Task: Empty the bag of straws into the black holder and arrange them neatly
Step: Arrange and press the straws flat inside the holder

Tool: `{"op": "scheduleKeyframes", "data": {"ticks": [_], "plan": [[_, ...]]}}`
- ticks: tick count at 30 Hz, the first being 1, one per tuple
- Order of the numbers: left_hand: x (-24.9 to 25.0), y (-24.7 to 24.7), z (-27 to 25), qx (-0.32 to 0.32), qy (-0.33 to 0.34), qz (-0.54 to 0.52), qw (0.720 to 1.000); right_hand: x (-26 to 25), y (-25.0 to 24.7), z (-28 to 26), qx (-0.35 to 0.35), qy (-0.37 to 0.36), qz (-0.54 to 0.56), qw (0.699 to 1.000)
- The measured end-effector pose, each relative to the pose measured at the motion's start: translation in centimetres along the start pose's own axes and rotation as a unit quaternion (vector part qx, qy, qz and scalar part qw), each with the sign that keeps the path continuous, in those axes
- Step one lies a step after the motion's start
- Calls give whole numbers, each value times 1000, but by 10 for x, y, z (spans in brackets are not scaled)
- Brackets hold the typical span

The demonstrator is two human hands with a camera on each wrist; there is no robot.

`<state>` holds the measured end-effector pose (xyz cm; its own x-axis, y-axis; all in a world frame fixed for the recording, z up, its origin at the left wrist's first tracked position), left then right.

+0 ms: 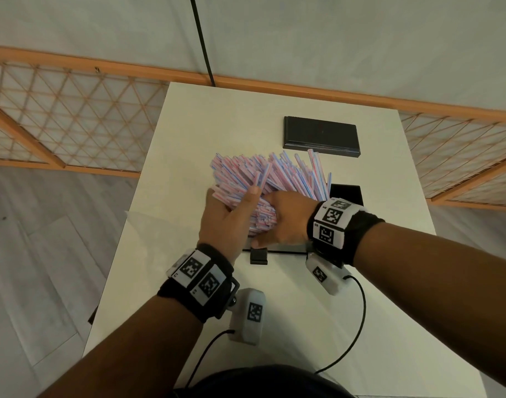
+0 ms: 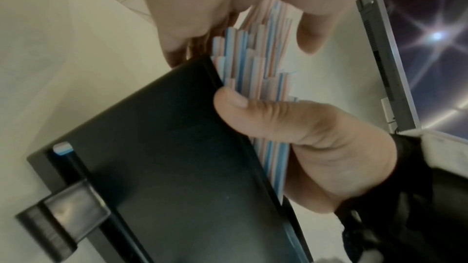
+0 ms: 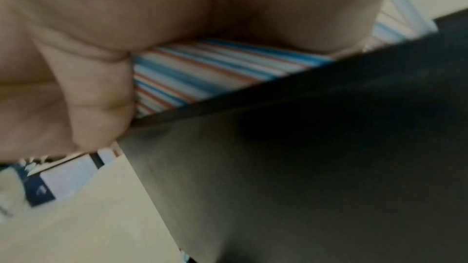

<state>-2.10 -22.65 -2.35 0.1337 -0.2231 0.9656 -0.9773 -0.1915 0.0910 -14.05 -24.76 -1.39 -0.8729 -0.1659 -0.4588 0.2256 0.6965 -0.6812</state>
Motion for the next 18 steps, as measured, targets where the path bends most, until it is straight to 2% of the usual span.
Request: {"op": "scheduleKeyframes", "data": {"ticks": [3, 8, 11, 14, 18], "plan": [[5, -3, 1, 2, 4, 57, 998, 3, 1, -1, 25, 15, -74, 997], [-6, -2, 3, -15, -24, 120, 992, 10, 9, -6, 25, 26, -62, 997], [-20, -1, 5, -15, -51, 112, 992, 13, 7, -8, 46, 29, -58, 997], [-26, 6, 3, -29, -58, 108, 992, 9, -3, -11, 99, -5, -13, 995], [-37, 8, 3, -18, -90, 18, 996, 5, -16, -24, 151, -37, 67, 986]]}}
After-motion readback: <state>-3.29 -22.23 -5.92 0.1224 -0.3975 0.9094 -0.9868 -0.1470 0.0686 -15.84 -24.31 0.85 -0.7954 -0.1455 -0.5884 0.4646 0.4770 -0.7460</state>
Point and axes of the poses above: each hand's wrist, its own z-axis towards the middle knuckle, its own y-axis out of the palm, x = y × z, the point moved 10 cm from there along z, towards the middle knuckle, and after that the axes turned 3 degrees about -x, right-handed, at the moved point
